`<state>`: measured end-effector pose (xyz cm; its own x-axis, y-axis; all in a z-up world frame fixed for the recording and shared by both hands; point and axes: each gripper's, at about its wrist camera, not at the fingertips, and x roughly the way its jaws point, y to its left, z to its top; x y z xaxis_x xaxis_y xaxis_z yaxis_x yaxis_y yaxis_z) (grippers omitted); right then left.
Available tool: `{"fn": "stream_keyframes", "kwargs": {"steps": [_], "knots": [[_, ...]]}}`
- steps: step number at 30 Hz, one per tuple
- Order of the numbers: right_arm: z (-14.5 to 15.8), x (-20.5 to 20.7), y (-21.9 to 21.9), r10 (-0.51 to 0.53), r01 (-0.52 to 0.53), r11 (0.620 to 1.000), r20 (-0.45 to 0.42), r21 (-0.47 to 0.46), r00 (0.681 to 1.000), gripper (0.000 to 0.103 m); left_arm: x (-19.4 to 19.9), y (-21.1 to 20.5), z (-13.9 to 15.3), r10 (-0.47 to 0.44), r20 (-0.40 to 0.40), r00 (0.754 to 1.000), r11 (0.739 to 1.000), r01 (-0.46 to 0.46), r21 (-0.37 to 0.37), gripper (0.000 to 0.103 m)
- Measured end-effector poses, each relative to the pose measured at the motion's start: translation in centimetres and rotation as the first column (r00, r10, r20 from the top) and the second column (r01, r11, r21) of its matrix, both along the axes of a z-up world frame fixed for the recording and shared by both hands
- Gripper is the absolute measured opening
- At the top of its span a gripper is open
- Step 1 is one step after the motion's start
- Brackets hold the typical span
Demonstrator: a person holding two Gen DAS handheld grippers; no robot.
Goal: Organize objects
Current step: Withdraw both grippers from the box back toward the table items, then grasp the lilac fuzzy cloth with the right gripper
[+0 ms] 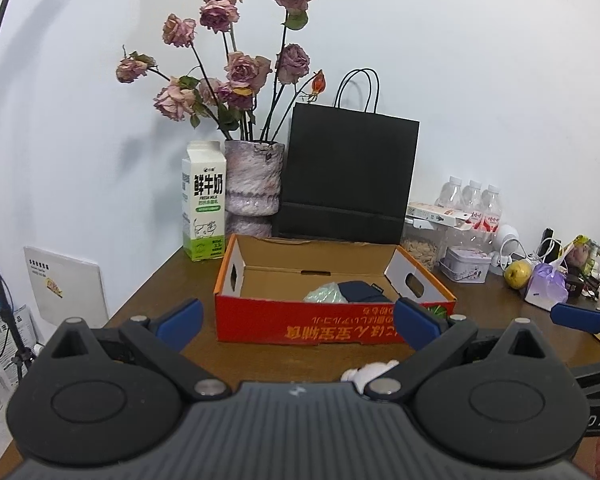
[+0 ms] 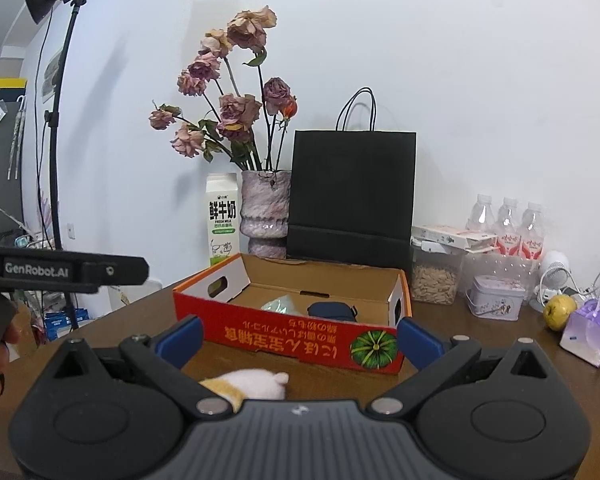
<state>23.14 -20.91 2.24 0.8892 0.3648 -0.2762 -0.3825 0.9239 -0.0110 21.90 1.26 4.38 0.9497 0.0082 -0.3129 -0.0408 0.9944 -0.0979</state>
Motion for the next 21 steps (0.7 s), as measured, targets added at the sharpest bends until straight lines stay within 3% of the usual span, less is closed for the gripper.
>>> {"fn": "stream_keyframes", "kwargs": {"steps": [21], "knots": [[-1.6,-6.3,-1.6,-0.027,0.025,0.999,-0.044,-0.027,0.999,0.103,-6.4,1.4,-2.0,0.01,-0.051,0.999,1.0,-0.009,0.009,0.103]]}}
